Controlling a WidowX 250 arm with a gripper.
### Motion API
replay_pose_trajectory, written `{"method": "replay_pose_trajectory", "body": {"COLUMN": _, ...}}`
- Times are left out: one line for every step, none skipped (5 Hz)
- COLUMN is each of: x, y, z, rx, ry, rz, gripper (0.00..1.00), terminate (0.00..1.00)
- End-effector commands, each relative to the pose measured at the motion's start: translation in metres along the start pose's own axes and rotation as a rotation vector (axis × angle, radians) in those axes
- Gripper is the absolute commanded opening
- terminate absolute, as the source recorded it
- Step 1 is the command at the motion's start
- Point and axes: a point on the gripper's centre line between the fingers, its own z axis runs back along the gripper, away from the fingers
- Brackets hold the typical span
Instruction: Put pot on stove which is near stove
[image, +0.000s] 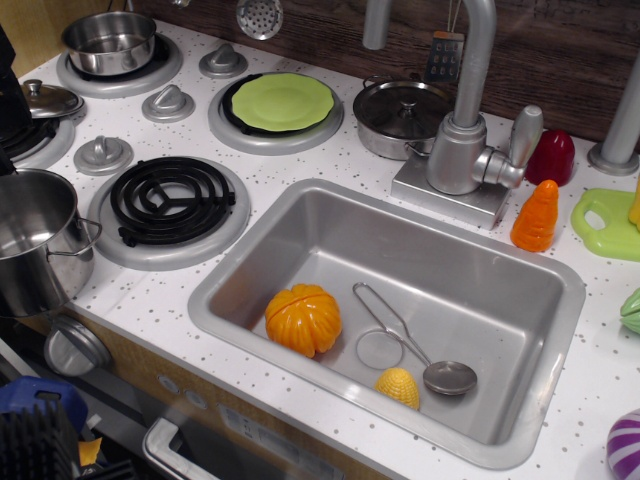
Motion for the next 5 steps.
{"method": "replay_pose_trajectory", "body": {"x": 0.000, "y": 0.000, "z": 0.000, "rx": 0.000, "ry": 0.000, "rz": 0.000, "gripper": 1.00, "terminate": 0.00}}
{"method": "replay_pose_trajectory", "body": {"x": -0.005, "y": 0.001, "z": -0.019, "rx": -0.006, "ry": -0.051, "rz": -0.002, "gripper": 1.00, "terminate": 0.00}}
{"method": "replay_pose_trajectory", "body": {"x": -0.008, "y": 0.002, "z": -0.028, "rx": -0.030, "ry": -0.081, "rz": -0.004, "gripper": 1.00, "terminate": 0.00}}
{"method": "replay_pose_trajectory", "body": {"x": -0.010, "y": 0.001, "z": -0.038, "rx": -0.024, "ry": -0.113, "rz": 0.001, "gripper": 1.00, "terminate": 0.00}}
{"method": "replay_pose_trajectory", "body": {"x": -0.011, "y": 0.001, "z": -0.043, "rx": -0.020, "ry": -0.120, "rz": 0.024, "gripper": 0.00, "terminate": 0.00}}
